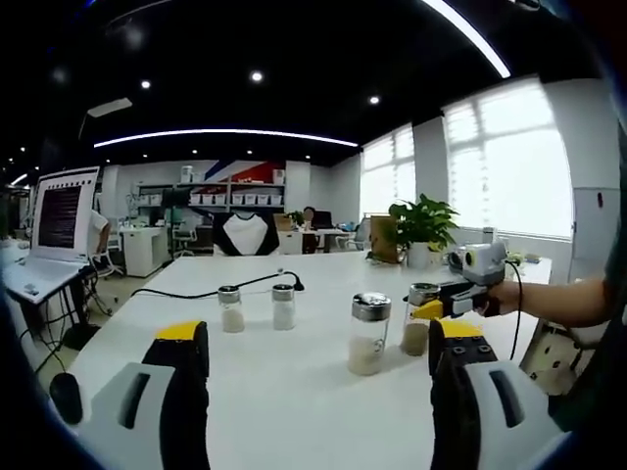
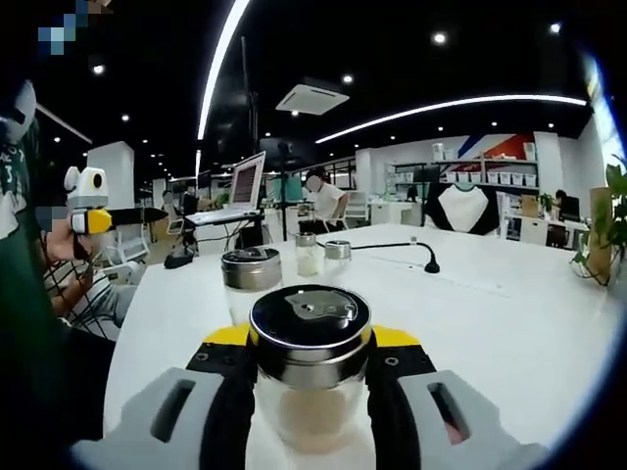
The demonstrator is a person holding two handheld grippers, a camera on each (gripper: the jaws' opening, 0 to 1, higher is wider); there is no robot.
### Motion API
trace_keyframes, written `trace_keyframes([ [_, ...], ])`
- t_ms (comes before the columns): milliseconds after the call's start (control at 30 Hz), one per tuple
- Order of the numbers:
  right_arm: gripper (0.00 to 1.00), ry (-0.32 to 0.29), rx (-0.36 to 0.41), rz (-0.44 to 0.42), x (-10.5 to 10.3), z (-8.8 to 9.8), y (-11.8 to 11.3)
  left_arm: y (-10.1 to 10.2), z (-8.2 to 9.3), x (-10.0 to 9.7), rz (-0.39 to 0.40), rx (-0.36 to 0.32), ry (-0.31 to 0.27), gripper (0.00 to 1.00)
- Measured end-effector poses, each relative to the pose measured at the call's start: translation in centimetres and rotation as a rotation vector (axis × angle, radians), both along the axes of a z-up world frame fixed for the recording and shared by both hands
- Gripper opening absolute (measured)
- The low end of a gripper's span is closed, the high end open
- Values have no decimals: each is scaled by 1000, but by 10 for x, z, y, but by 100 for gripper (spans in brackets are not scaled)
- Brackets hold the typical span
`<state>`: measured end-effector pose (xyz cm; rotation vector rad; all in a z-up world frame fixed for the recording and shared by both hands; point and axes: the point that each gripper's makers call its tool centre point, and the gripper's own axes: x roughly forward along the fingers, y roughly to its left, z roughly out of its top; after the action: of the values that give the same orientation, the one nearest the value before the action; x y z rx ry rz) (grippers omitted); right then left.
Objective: Rotate the seasoning bottle until the label or dispensing opening points toward the visible target arrow and the bottle remains upright within the marked orientation range
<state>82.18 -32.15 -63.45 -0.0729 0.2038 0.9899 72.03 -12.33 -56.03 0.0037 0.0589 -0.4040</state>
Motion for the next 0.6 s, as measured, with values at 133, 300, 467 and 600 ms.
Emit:
trace_keyframes([
  [133,42,-2,1,-9,0,-1,0,-4,2,0,-17,-11,-3,99],
  [300,42,-11,-7,-35,1,-2,-1,-3,1,1,-9,-18,-4,100],
  [467,42,-11,-8,-58,2,-2,-1,0,-2,3,2,-23,-3,100],
  [600,42,-2,-26,-78,3,-3,-1,1,-3,4,2,-23,1,100],
])
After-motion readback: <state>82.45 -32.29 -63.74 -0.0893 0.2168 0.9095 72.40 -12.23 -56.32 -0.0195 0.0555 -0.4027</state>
